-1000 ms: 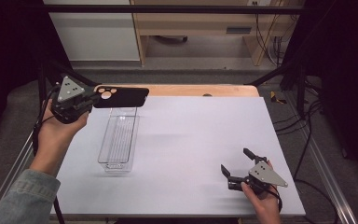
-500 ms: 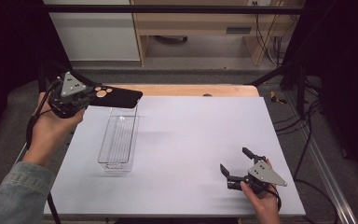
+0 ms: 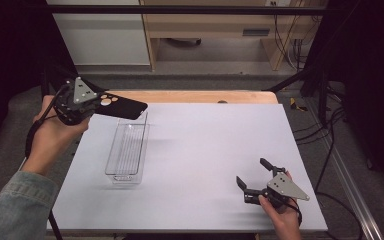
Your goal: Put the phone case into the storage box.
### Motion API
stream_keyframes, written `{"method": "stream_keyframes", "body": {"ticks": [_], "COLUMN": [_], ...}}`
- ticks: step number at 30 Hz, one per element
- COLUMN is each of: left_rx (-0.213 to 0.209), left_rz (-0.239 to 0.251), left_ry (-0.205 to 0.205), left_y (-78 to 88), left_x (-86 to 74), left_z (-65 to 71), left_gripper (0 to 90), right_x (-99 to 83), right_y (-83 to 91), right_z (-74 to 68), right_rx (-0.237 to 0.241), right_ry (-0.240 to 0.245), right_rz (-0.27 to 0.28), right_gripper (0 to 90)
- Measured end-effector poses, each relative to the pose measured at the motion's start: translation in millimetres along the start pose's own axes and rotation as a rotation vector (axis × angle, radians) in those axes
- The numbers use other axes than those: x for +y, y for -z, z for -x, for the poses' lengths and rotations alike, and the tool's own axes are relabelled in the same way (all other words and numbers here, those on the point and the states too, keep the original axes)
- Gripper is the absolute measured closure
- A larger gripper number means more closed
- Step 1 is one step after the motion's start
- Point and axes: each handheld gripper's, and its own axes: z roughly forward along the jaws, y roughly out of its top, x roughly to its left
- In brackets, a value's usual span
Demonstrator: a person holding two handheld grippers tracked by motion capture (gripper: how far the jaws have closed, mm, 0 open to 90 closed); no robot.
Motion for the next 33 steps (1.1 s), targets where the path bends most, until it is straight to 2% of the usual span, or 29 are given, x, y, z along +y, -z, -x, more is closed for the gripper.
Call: {"method": "stream_keyframes", "body": {"ticks": [7,17,33], "left_rx": [0.003,0.011,0.015], "left_rz": [-0.026,-0.043,-0.108], "left_ry": [-0.019,-0.046,-0.123], "left_y": [-10.5,-7.9,-13.2], "left_x": [-4.2,-7.1,-11.5], "left_z": [-3.2,-3.6,-0.9], "left_gripper": [84.1,84.1,84.0], "right_x": [0.1,0.0,0.0], "right_y": [-0.2,-0.7,-0.7], "right_z": [-0.3,-0.8,-0.9], "right_rx": [0.0,0.002,0.004], "right_ry": [0.001,0.002,-0.005], "right_rz": [-0.001,-0.002,0.001], "right_gripper": [3.1,3.1,3.1]}}
